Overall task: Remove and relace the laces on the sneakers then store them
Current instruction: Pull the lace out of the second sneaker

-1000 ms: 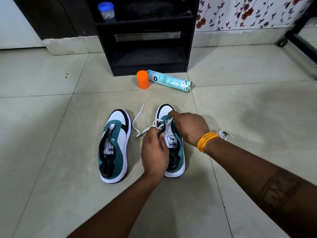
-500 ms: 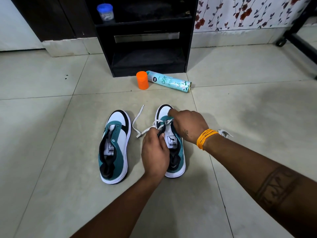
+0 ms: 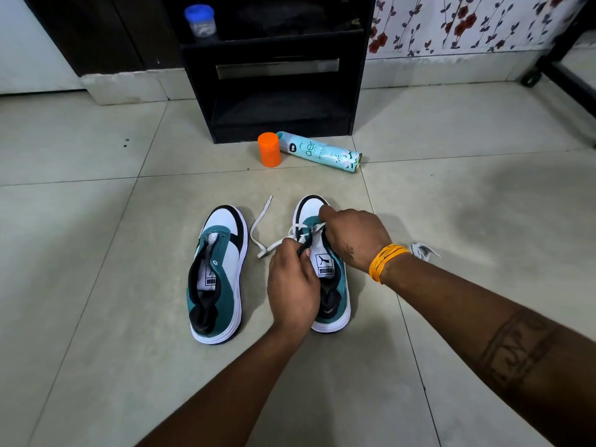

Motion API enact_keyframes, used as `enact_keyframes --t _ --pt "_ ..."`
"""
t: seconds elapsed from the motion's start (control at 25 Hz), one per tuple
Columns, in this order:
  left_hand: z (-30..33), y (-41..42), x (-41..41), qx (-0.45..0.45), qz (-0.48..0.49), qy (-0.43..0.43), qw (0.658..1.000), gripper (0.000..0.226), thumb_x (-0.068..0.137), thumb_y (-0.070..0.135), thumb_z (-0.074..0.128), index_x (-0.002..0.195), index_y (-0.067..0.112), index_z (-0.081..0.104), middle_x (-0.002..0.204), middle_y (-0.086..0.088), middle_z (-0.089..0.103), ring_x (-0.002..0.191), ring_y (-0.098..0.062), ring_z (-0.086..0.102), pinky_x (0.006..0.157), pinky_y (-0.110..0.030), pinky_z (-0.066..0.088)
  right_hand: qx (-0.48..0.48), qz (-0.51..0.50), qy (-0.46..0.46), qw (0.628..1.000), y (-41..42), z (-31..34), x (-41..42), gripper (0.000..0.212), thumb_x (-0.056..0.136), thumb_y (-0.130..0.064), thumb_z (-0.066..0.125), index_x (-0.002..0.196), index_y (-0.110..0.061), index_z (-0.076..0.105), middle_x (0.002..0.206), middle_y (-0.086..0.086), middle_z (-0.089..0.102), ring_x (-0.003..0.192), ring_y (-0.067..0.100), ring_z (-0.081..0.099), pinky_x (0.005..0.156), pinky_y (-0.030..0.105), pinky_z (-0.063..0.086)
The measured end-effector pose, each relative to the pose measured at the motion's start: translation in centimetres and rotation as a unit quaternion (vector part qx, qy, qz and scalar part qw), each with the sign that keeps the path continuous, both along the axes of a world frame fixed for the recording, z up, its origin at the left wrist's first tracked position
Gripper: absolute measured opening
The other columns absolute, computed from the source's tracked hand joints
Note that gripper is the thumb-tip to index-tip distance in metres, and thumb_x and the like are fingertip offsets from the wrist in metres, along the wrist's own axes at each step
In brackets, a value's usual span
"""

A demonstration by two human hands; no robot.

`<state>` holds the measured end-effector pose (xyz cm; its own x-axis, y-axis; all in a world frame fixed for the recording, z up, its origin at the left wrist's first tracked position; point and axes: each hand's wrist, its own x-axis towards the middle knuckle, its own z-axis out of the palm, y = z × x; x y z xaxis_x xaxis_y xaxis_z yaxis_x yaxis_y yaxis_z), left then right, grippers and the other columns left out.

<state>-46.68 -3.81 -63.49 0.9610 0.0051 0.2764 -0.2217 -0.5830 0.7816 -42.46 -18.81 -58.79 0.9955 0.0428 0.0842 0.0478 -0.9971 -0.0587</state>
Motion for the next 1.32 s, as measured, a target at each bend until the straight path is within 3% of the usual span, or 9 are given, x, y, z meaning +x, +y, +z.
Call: enact_keyframes --t 0.08,0.24,0.4,0.52,0.64,0.8,0.92,1.04,1.32 --pt "0.0 0.0 0.0 -0.002 -0.003 0.000 1.000 0.010 0.101 0.021 0.050 0.098 0.012 0.052 0.095 -0.006 0.065 0.091 -0.030 0.058 0.074 -0.044 0.046 -0.026 -0.028 0.001 0.999 -0.3 -0.3 0.1 0.026 0.097 -0.022 0.049 0.120 -0.010 0.049 0.097 0.017 0.071 0.085 0.042 0.066 0.061 0.035 0.034" --pt "0.2 0.0 -0.1 -0.005 0.002 0.005 1.000 0.010 0.100 0.021 0.050 0.098 0.011 0.052 0.095 -0.007 0.064 0.091 -0.030 0.058 0.075 -0.044 0.046 0.205 -0.236 0.026 0.950 -3.1 -1.6 0.1 0.024 0.097 -0.027 0.053 0.110 -0.008 0.060 0.106 0.018 0.071 0.100 0.041 0.065 0.074 0.036 0.046" --pt "0.2 0.0 0.0 -0.001 0.000 -0.003 1.000 0.014 0.099 0.024 0.047 0.097 0.011 0.052 0.095 -0.007 0.064 0.091 -0.030 0.058 0.075 -0.044 0.047 0.258 -0.146 -0.035 0.954 -2.2 -1.3 -1.3 0.017 0.097 -0.030 0.054 0.109 -0.021 0.062 0.075 0.005 0.068 0.081 0.035 0.066 0.069 0.037 0.052" --pt "0.1 0.0 -0.1 0.007 0.000 -0.001 1.000 0.009 0.101 0.020 0.049 0.098 0.012 0.052 0.096 -0.007 0.064 0.091 -0.030 0.058 0.074 -0.044 0.047 0.104 -0.072 -0.015 0.992 -1.0 -1.3 -1.3 0.018 0.099 -0.029 0.049 0.110 -0.015 0.055 0.083 0.010 0.070 0.078 0.040 0.066 0.058 0.035 0.041" --pt "0.2 -0.2 -0.1 0.007 0.001 0.007 1.000 0.006 0.102 0.015 0.053 0.098 0.011 0.052 0.096 -0.007 0.064 0.091 -0.030 0.057 0.073 -0.042 0.045 -0.058 -0.059 0.014 0.996 -0.9 -1.0 -1.2 0.024 0.100 -0.021 0.046 0.121 -0.010 0.049 0.101 0.012 0.073 0.092 0.040 0.070 0.063 0.037 0.039" --pt "0.3 -0.1 -0.1 0.008 -0.004 0.010 1.000 0.006 0.102 0.016 0.052 0.102 0.011 0.054 0.100 -0.006 0.065 0.093 -0.029 0.059 0.076 -0.043 0.047 -0.052 -0.084 0.107 0.989 -2.1 -1.0 -2.0 0.032 0.098 -0.022 0.053 0.128 -0.010 0.054 0.116 0.012 0.070 0.107 0.037 0.067 0.077 0.038 0.049" --pt "0.2 0.1 0.0 0.009 -0.002 0.008 1.000 0.006 0.102 0.016 0.052 0.102 0.011 0.055 0.101 -0.006 0.065 0.094 -0.029 0.059 0.077 -0.044 0.048 -0.005 -0.087 0.039 0.995 -1.6 -1.2 -2.2 0.028 0.097 -0.026 0.052 0.119 -0.010 0.050 0.100 0.014 0.071 0.090 0.041 0.068 0.063 0.037 0.040" --pt "0.3 0.0 0.0 0.013 -0.004 0.007 1.000 0.005 0.101 0.016 0.052 0.102 0.011 0.054 0.101 -0.006 0.065 0.093 -0.029 0.059 0.076 -0.044 0.048 0.001 -0.066 0.022 0.998 -0.7 -1.1 -1.9 0.025 0.101 -0.026 0.046 0.120 -0.010 0.046 0.095 0.016 0.071 0.083 0.042 0.068 0.060 0.036 0.036" --pt "0.6 0.0 -0.2 0.012 -0.001 0.011 1.000 0.005 0.102 0.015 0.052 0.098 0.012 0.052 0.095 -0.005 0.061 0.089 -0.029 0.057 0.074 -0.041 0.045 -0.034 -0.095 0.126 0.987 -2.1 -1.0 -2.7 0.032 0.097 -0.021 0.053 0.126 -0.009 0.056 0.115 0.013 0.070 0.106 0.038 0.067 0.076 0.039 0.049"
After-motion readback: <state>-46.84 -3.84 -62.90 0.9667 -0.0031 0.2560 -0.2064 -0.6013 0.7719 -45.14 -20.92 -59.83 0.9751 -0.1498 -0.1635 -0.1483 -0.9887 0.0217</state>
